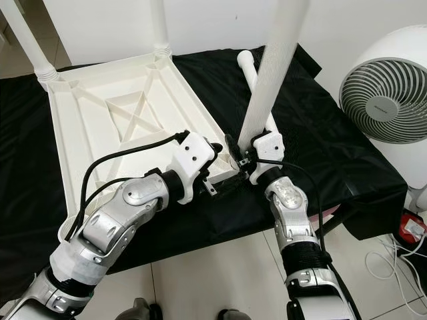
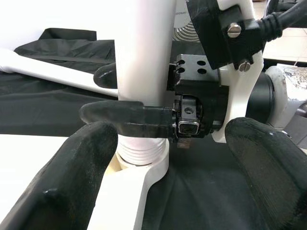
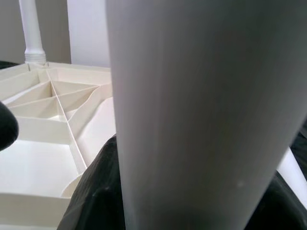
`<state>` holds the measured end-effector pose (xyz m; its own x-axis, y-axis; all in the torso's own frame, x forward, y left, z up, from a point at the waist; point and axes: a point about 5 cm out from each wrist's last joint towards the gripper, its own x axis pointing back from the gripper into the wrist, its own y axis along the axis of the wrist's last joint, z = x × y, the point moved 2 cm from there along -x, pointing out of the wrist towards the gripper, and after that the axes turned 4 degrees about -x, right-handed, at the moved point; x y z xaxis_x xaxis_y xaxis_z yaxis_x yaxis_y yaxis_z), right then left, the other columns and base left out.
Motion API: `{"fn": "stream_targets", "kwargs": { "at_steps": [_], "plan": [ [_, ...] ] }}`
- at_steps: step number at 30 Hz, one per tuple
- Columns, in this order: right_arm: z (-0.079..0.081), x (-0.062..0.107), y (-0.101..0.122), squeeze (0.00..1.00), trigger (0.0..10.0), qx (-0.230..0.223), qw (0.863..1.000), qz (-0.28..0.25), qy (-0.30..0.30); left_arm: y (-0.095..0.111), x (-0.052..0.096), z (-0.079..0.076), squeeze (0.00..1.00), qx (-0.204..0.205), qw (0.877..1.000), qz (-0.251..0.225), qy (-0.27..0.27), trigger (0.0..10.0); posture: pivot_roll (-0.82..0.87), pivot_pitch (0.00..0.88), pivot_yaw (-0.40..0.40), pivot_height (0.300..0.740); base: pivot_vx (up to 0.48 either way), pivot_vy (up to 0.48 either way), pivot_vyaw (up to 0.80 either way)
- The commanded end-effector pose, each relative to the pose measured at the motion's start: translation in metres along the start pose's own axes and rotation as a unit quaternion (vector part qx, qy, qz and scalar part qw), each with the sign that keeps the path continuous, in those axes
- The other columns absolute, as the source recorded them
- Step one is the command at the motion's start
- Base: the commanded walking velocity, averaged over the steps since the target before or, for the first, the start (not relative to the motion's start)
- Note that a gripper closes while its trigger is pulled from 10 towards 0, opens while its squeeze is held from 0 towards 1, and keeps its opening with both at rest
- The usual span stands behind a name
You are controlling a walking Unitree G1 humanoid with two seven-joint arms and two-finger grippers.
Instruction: Building children table
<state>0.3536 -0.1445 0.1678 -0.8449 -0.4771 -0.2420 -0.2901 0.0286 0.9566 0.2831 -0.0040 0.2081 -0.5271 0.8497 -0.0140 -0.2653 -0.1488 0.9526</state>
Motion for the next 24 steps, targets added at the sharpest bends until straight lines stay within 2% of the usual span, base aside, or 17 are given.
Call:
{"fn": "stream_targets", "kwargs": {
  "at_steps": [1, 11, 20, 24],
  "plan": [
    [0.004, 0.016, -0.042, 0.0, 10.0, -0.043, 0.994, 0.1, -0.012, 0.004, 0.0, -0.005, 0.0, -0.004, 0.999, -0.006, -0.034, 10.0, -0.04, 0.125, 0.055, 0.74, 0.0, 0.0, 0.0],
    [-0.001, 0.008, -0.047, 0.0, 10.0, -0.045, 0.988, 0.149, -0.021, 0.006, 0.001, -0.004, 0.0, -0.003, 0.999, -0.008, -0.031, 10.0, -0.04, 0.122, 0.051, 0.74, 0.0, 0.0, 0.0],
    [-0.004, 0.003, -0.046, 0.0, 10.0, -0.039, 0.985, 0.167, -0.016, 0.007, 0.001, -0.004, 0.0, -0.003, 0.999, -0.009, -0.03, 10.0, -0.04, 0.122, 0.047, 0.74, 0.0, 0.0, 0.0],
    [-0.007, 0.004, -0.049, 0.0, 10.0, -0.055, 0.982, 0.18, -0.027, 0.007, 0.001, -0.005, 0.0, -0.002, 0.999, -0.01, -0.03, 10.0, -0.04, 0.122, 0.047, 0.74, 0.0, 0.0, 0.0]
  ]
}}
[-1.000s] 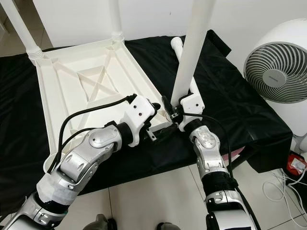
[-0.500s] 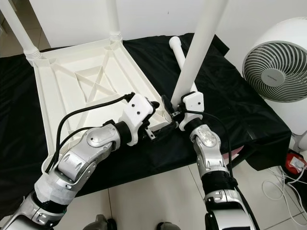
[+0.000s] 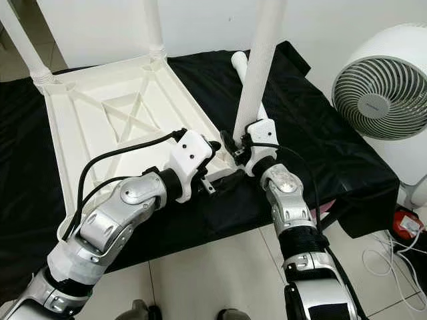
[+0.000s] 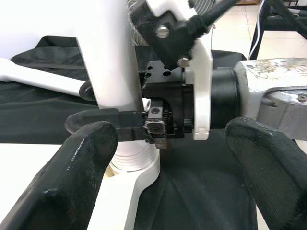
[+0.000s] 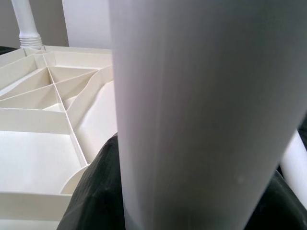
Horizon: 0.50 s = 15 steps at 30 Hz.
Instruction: Building children table
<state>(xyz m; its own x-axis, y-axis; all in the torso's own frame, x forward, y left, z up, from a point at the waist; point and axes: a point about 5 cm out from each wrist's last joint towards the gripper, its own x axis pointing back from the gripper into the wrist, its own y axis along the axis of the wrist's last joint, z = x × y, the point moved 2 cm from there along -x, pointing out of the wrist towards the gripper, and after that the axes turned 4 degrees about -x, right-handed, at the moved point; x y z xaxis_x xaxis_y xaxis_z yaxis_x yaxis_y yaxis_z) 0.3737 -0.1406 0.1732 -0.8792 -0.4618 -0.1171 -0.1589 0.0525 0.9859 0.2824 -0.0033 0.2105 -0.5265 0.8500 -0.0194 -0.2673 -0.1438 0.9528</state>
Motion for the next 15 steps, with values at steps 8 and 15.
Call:
{"fn": "stream_targets", "kwargs": {
  "at_steps": [8, 15],
  "plan": [
    [-0.0095, 0.0129, -0.0491, 0.0, 10.0, -0.052, 0.989, 0.131, -0.036, 0.0054, 0.0, -0.0045, 0.0, -0.002, 0.999, -0.007, -0.032, 10.0, -0.04, 0.122, 0.048, 0.74, 0.0, 0.0, 0.0],
    [-0.012, 0.0097, -0.0475, 0.0, 10.0, -0.067, 0.988, 0.129, -0.049, 0.0058, -0.0002, -0.0047, 0.0, -0.001, 0.999, -0.008, -0.032, 10.0, -0.04, 0.122, 0.046, 0.74, 0.0, 0.0, 0.0]
  ]
}}
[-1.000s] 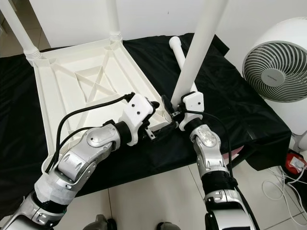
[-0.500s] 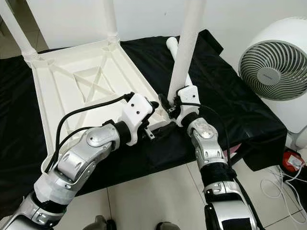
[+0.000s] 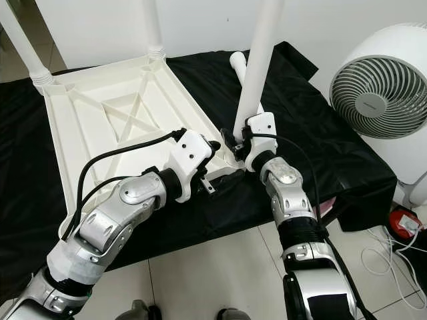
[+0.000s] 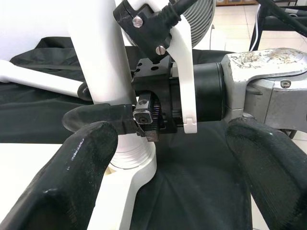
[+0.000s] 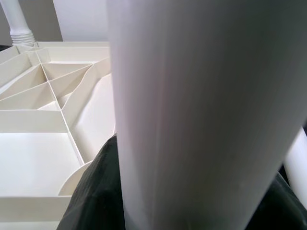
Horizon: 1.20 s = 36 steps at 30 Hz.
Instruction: Building children table
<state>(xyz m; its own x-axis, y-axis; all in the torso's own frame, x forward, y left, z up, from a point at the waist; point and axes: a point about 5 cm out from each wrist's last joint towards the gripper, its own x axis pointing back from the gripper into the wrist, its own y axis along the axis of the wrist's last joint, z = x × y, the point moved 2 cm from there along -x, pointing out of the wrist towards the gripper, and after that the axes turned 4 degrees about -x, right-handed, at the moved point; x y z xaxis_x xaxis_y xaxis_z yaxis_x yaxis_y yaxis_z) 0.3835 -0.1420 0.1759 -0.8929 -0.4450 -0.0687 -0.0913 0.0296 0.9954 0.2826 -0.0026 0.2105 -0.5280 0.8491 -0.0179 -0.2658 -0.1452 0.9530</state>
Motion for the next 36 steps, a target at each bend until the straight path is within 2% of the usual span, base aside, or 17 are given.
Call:
{"fn": "stream_targets", "kwargs": {
  "at_steps": [1, 5, 13, 15, 16, 20, 22, 29, 36],
  "plan": [
    [-0.01, 0.015, -0.049, 0.0, 10.0, -0.043, 0.992, 0.104, -0.049, 0.006, -0.001, -0.006, 0.0, -0.001, 0.999, -0.009, -0.033, 10.0, -0.04, 0.123, 0.045, 0.74, 0.0, 0.0, 0.0],
    [-0.012, 0.013, -0.048, 0.0, 10.0, -0.044, 0.992, 0.104, -0.06, 0.006, -0.001, -0.006, 0.0, 0.0, 0.999, -0.01, -0.033, 10.0, -0.04, 0.123, 0.044, 0.74, 0.0, 0.0, 0.0],
    [-0.016, 0.004, -0.04, 0.0, 10.0, -0.051, 0.987, 0.078, -0.132, 0.007, -0.002, -0.007, 0.0, 0.001, 0.999, -0.011, -0.033, 10.0, -0.05, 0.123, 0.039, 0.74, 0.0, 0.0, 0.0],
    [-0.012, 0.001, -0.037, 0.0, 10.0, -0.058, 0.985, 0.067, -0.146, 0.007, -0.002, -0.007, 0.0, 0.001, 0.999, -0.012, -0.032, 10.0, -0.05, 0.122, 0.039, 0.74, 0.0, 0.0, 0.0],
    [-0.002, -0.005, -0.035, 0.0, 10.0, -0.079, 0.982, 0.051, -0.162, 0.007, -0.002, -0.007, 0.0, 0.002, 0.999, -0.012, -0.033, 10.0, -0.05, 0.122, 0.039, 0.74, 0.0, 0.0, 0.0],
    [0.003, -0.008, -0.033, 0.0, 10.0, -0.094, 0.978, 0.039, -0.18, 0.007, -0.002, -0.007, 0.0, 0.002, 0.999, -0.013, -0.033, 10.0, -0.05, 0.12, 0.037, 0.74, 0.0, 0.0, 0.0],
    [0.011, -0.012, -0.032, 0.0, 10.0, -0.104, 0.974, 0.032, -0.197, 0.007, -0.003, -0.007, 0.0, 0.001, 0.999, -0.013, -0.033, 10.0, -0.05, 0.117, 0.035, 0.74, 0.0, 0.0, 0.0],
    [0.024, -0.02, -0.03, 0.0, 10.0, -0.107, 0.969, 0.023, -0.222, 0.007, -0.003, -0.008, 0.0, 0.002, 0.999, -0.014, -0.033, 10.0, -0.05, 0.116, 0.032, 0.74, 0.0, 0.0, 0.0],
    [0.033, -0.032, -0.012, 0.0, 10.0, -0.101, 0.958, -0.02, -0.268, 0.009, -0.004, -0.007, 0.0, 0.002, 0.999, -0.017, -0.032, 10.0, -0.05, 0.11, 0.026, 0.74, 0.0, 0.0, 0.0]
  ]
}}
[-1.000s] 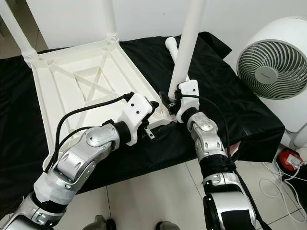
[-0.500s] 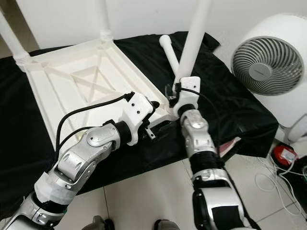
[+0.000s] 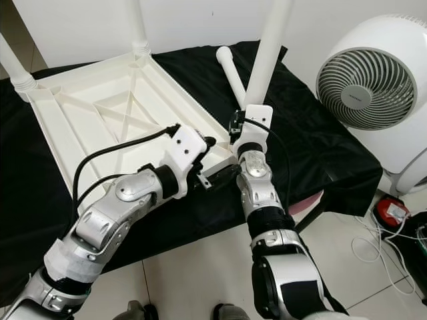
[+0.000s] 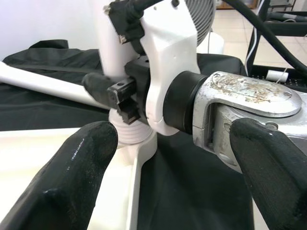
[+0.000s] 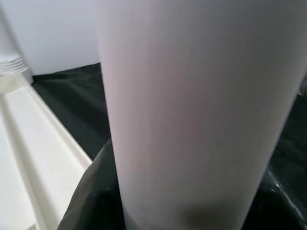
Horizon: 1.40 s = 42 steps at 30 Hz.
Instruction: Building children table
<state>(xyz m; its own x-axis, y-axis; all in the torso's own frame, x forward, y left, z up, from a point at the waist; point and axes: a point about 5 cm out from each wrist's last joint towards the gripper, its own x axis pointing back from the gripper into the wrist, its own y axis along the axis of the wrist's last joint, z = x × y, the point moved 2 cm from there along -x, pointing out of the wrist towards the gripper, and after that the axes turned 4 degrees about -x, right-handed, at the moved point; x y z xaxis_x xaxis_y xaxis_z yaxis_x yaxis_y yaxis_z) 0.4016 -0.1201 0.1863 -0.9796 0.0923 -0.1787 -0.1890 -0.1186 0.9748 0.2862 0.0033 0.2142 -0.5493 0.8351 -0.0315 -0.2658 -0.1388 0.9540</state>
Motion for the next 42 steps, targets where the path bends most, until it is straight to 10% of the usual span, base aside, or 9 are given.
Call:
{"fn": "stream_targets", "kwargs": {
  "at_steps": [1, 8, 9, 10, 11, 26, 27, 28, 42],
  "plan": [
    [0.022, 0.009, -0.023, 0.0, 10.0, -0.029, 0.998, 0.05, -0.006, 0.007, -0.007, -0.014, 0.0, 0.0, 0.999, -0.015, -0.046, 10.0, -0.05, 0.11, 0.026, 0.74, 0.0, 0.0, 0.0],
    [0.04, 0.01, -0.017, 0.0, 10.0, -0.04, 0.998, 0.034, 0.025, 0.009, -0.007, -0.008, 0.0, -0.007, 0.999, -0.015, -0.037, 10.0, -0.04, 0.107, 0.019, 0.74, 0.0, 0.0, 0.0],
    [0.041, 0.009, -0.015, 0.21, 10.0, -0.033, 0.999, 0.027, 0.031, 0.009, -0.006, -0.005, 0.0, -0.007, 0.999, -0.015, -0.033, 10.0, -0.04, 0.107, 0.019, 0.74, 0.0, 0.0, 0.0],
    [0.041, 0.009, -0.015, 0.21, 10.0, -0.033, 0.999, 0.027, 0.031, 0.009, -0.006, -0.005, 0.0, -0.007, 0.999, -0.015, -0.033, 10.0, -0.04, 0.107, 0.019, 0.74, 0.0, 0.0, 0.0],
    [0.039, 0.009, -0.011, 1.0, 10.0, -0.023, 0.999, 0.015, 0.035, 0.009, -0.005, -0.003, 0.0, -0.008, 0.999, -0.015, -0.029, 10.0, -0.04, 0.107, 0.019, 0.74, 0.0, 0.0, 0.0],
    [0.002, -0.01, 0.017, 1.0, 10.0, 0.016, 0.997, -0.045, 0.067, 0.011, -0.008, -0.001, 0.0, -0.009, 0.999, -0.02, -0.026, 10.0, -0.06, 0.108, 0.013, 0.74, 0.0, 0.0, 0.0],
    [0.0, -0.011, 0.019, 0.96, 10.0, 0.018, 0.996, -0.045, 0.078, 0.011, -0.008, 0.0, 0.0, -0.009, 0.999, -0.02, -0.026, 10.0, -0.06, 0.106, 0.015, 0.74, 0.0, 0.0, 0.0],
    [-0.001, -0.012, 0.021, 0.0, 10.0, 0.014, 0.995, -0.042, 0.094, 0.011, -0.008, 0.0, 0.0, -0.009, 0.999, -0.02, -0.026, 10.0, -0.06, 0.108, 0.015, 0.74, 0.0, 0.0, 0.0],
    [-0.025, -0.005, 0.02, 0.0, 10.0, 0.08, 0.966, -0.013, 0.246, 0.007, -0.008, -0.004, 0.0, -0.005, 0.999, -0.011, -0.031, 10.0, -0.06, 0.111, 0.015, 0.74, 0.0, 0.0, 0.0]
  ]
}}
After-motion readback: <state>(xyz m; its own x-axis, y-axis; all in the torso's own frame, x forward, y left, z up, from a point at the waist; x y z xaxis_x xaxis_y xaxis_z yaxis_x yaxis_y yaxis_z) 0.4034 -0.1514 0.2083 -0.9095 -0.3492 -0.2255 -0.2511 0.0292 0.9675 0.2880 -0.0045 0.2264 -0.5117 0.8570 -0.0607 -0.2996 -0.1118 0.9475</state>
